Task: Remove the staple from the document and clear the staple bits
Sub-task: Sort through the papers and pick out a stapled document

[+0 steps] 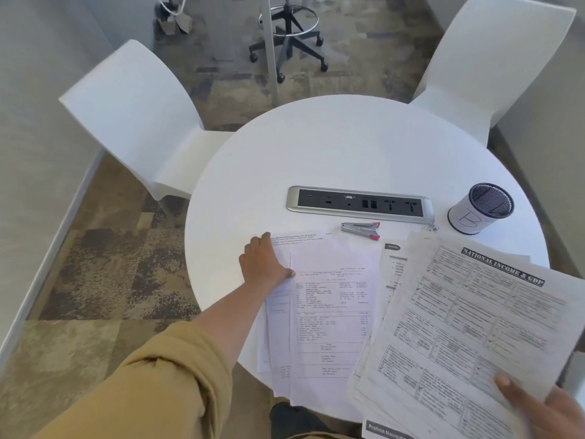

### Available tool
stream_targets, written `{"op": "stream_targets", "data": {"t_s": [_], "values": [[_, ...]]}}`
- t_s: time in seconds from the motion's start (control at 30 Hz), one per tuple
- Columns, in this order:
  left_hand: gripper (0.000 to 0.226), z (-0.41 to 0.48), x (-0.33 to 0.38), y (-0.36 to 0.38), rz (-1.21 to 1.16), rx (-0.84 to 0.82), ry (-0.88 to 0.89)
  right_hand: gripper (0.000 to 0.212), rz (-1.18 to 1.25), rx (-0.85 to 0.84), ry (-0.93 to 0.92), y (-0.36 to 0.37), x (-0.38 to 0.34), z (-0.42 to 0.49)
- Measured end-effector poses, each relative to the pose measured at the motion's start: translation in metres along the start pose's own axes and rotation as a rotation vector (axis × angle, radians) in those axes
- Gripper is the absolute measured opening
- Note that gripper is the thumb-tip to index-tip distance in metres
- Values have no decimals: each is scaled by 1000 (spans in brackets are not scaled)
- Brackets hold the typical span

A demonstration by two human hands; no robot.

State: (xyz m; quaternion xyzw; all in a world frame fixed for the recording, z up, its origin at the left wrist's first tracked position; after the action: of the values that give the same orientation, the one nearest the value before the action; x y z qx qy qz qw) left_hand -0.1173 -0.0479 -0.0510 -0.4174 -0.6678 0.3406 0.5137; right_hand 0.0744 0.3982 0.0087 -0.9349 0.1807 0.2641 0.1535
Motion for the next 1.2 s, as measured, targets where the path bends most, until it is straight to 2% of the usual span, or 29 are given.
{"op": "stream_targets", "data": {"t_s": [0.03, 0.07, 0.1, 0.17, 0.2, 0.23, 0.43, 0.57, 0.67, 0.73, 0.8, 0.87, 0.93, 1.07, 1.2], "values": [[102, 2, -2, 0, -56, 12, -7, 42, -19, -222, 3, 11, -16, -7], [96, 3, -4, 0, -144, 22, -11, 44, -210, -127, -55, 1, 7, -25], [90, 5, -6, 1, -243, 31, -17, 44, -253, -113, -77, -2, 9, -32], [79, 7, -11, -1, -380, 65, -34, 40, -216, -34, -102, -1, -7, -34], [77, 7, -13, -3, -412, 87, -47, 39, -216, -48, -81, 3, -6, -38], [79, 7, -15, -5, -436, 108, -62, 38, -205, -110, -75, 7, -5, -42], [98, 15, -27, -13, -447, 98, -101, 74, -152, -42, -58, 5, 9, -34], [95, 19, -28, -14, -448, 88, -109, 54, -128, -32, -21, 12, 7, -51], [83, 18, -34, -19, -394, 92, -209, 34, -72, -11, -20, 22, 2, -59], [63, 17, -38, -22, -402, 112, -268, 31, -78, -13, -47, 28, -3, -61], [45, 15, -40, -22, -553, 150, -307, 27, -98, -7, -69, 35, -6, -65], [43, 6, -39, -16, -816, 183, -356, 23, -123, 18, -72, 41, -6, -66], [39, -19, -34, -12, -951, 166, -355, 17, -173, 36, -54, 47, -1, -61], [18, -87, -30, 14, -928, 17, -298, 25, -293, 62, -37, 61, 21, -34], [14, -126, -23, 41, -850, -47, -252, 22, -383, 62, 12, 80, 41, -10]]}}
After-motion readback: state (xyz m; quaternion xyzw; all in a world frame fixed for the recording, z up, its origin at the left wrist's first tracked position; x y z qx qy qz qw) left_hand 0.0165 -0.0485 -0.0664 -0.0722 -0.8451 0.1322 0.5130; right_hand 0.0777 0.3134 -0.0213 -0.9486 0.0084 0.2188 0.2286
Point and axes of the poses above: each hand's wrist, its own z-axis towards the middle knuckle, its own y-axis out of the palm, x = y × z, the point moved 5 cm from there along z, towards the middle knuckle, and after that the axes turned 15 degrees about y, right-handed, at the moved point
